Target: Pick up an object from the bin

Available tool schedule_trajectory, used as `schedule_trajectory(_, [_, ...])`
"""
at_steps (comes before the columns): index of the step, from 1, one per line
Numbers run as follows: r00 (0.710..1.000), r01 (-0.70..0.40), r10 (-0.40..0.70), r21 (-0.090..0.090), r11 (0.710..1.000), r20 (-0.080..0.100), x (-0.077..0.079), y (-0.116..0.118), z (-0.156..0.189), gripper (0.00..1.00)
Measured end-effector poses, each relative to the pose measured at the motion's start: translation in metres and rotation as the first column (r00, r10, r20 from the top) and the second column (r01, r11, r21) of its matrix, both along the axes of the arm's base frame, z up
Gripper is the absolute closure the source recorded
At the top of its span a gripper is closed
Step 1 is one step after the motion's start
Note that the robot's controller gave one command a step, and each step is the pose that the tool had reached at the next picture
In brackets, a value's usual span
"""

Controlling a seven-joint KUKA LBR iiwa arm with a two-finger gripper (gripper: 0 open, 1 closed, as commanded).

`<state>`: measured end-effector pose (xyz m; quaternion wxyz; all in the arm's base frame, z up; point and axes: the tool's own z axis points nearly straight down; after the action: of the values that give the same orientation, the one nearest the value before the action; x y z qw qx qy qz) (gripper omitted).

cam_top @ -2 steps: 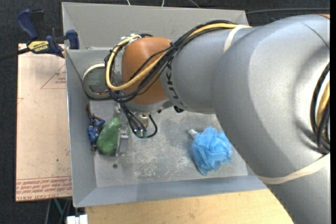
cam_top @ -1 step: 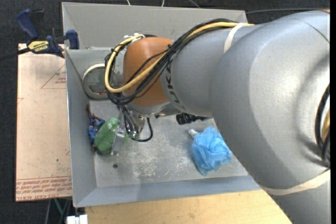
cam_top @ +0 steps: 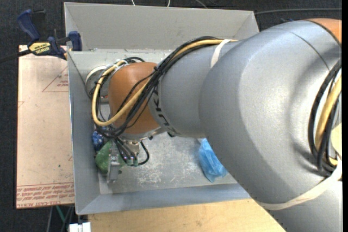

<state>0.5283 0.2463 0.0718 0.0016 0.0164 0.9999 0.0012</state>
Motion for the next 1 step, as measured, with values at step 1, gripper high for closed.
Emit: schedule_trajectory(1, [0.965, 0.263, -0.263, 0.005, 0.965, 0.012, 0.0275, -0.0287, 0.0208, 0.00])
